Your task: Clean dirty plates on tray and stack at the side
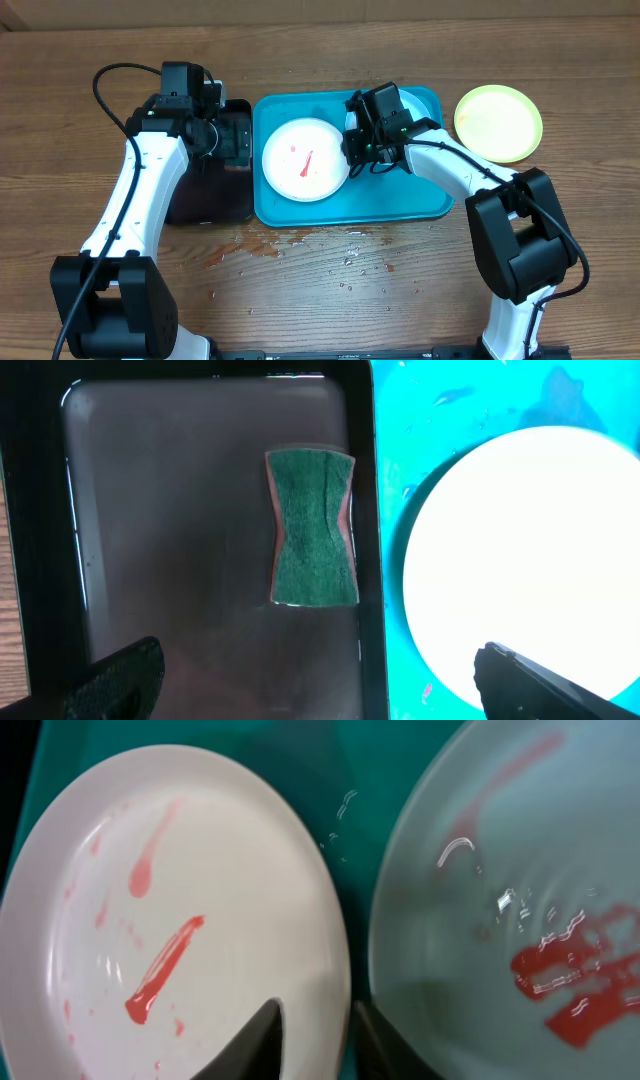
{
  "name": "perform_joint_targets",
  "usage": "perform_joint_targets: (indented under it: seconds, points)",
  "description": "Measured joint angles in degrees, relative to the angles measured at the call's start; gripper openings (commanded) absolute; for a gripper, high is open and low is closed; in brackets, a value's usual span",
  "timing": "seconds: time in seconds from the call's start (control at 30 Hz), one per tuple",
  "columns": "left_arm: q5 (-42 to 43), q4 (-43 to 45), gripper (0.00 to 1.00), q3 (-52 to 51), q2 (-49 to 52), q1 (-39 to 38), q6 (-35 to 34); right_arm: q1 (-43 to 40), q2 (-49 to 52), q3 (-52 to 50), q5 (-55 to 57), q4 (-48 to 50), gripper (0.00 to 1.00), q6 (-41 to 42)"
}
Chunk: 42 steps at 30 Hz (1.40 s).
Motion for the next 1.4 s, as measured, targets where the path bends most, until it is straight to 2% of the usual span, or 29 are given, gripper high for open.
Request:
perform_joint_targets:
  seconds: [0.17, 0.4, 0.77, 0.8, 0.9, 0.97, 1.23, 1.3, 1.4]
  points:
    - [-0.6, 0.0, 0.95, 0.0, 0.0, 0.0, -0.7, 0.0, 0.0, 0.3, 0.1, -2.1, 0.43, 0.6]
    - [-4.8, 1.4, 0.94, -0.7, 0.0, -0.4, -1.3, -0.5, -0.5, 8.0, 0.2, -12.5, 0.47, 1.8]
    - [-9.5, 15.1, 0.91, -9.9, 0.0, -2.6, -1.3, -3.4, -12.9, 14.3, 0.2, -19.8, 0.68, 0.5]
    - [-9.5, 16.2, 0.89, -10.6, 0.0, -2.6, -1.3, -3.9, -13.8, 14.3, 0.2, -20.3, 0.71, 0.5]
    - [-9.5, 19.9, 0.71, -12.0, 0.0, -2.6, -1.6, -5.4, -15.1, 14.4, 0.2, -21.7, 0.74, 0.4]
    - [-9.5, 22.3, 0.68, -12.7, 0.0, -2.6, -1.0, -6.4, -15.1, 14.4, 0.2, -22.9, 0.75, 0.5]
    - [-8.6, 25.5, 0.70, -13.6, 1.2, -2.6, -0.9, -8.5, -15.1, 14.4, 0.2, -25.6, 0.75, 0.5]
    - [-7.2, 26.3, 0.74, -13.6, 2.6, -2.6, -0.8, -8.5, -15.1, 14.4, 0.2, -25.7, 0.75, 0.5]
    - [-5.2, 27.2, 0.86, -13.6, 5.2, -2.6, -0.3, -8.5, -15.1, 14.4, 0.2, -25.9, 0.75, 0.5]
